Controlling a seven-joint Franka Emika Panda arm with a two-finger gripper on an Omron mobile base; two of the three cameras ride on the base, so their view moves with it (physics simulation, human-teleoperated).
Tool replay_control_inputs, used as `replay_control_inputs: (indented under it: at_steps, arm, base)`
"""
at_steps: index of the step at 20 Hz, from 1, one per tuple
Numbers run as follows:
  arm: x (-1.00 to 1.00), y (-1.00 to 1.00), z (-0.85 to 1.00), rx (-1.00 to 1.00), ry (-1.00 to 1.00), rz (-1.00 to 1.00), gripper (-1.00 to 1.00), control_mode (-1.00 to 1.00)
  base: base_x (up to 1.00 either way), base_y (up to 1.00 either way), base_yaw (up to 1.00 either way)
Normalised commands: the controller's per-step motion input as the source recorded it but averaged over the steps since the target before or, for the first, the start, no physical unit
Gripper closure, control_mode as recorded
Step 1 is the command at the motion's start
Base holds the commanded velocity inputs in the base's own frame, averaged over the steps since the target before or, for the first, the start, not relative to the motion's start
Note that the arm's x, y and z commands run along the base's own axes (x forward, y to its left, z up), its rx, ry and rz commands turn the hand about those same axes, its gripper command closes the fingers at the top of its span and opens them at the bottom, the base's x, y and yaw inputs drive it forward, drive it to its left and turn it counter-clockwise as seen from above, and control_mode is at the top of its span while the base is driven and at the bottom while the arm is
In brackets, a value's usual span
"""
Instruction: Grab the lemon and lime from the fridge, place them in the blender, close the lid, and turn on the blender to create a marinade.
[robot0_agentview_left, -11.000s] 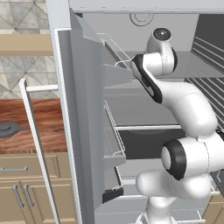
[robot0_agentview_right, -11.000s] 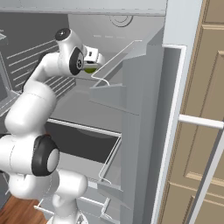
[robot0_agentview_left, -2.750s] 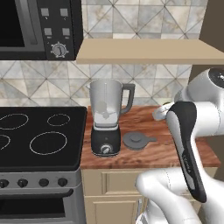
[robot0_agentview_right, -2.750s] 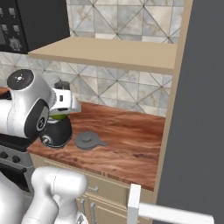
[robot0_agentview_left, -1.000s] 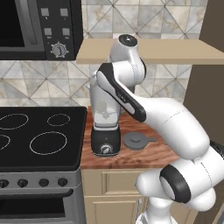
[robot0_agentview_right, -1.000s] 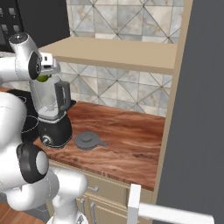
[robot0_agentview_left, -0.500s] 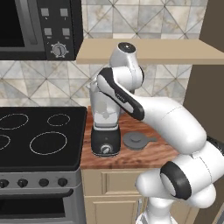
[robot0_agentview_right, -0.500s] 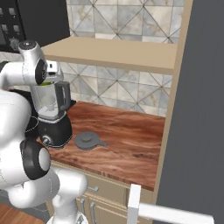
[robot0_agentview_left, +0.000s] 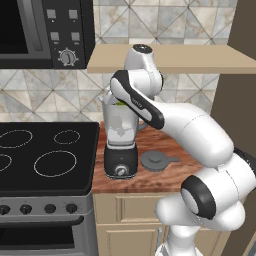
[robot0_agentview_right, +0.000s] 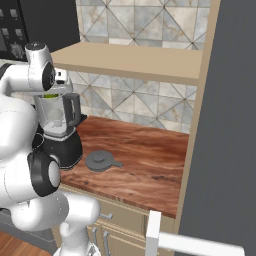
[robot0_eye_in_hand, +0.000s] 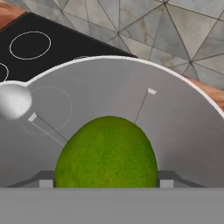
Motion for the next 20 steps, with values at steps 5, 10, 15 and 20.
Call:
replay_control_inputs:
  at_steps: [5,10,15,20]
  arm:
    - [0.00,0.00,-0.08,0.00,0.00,0.00,-1.00,-1.00]
    - [-0.04,0.00,0.00,0.00,0.00,0.00,-1.00,-1.00]
    - [-0.18,-0.01,0.21,0.00,-0.02,0.01,-1.00,-1.00]
    - [-0.64,-0.44,0.76,0.00,-0.16,0.07,-1.00,-1.00]
  base:
    - [0.00,0.00,0.00]
    - [0.00,0.00,0.00]
    - [0.00,0.00,0.00]
    - [0.00,0.00,0.00]
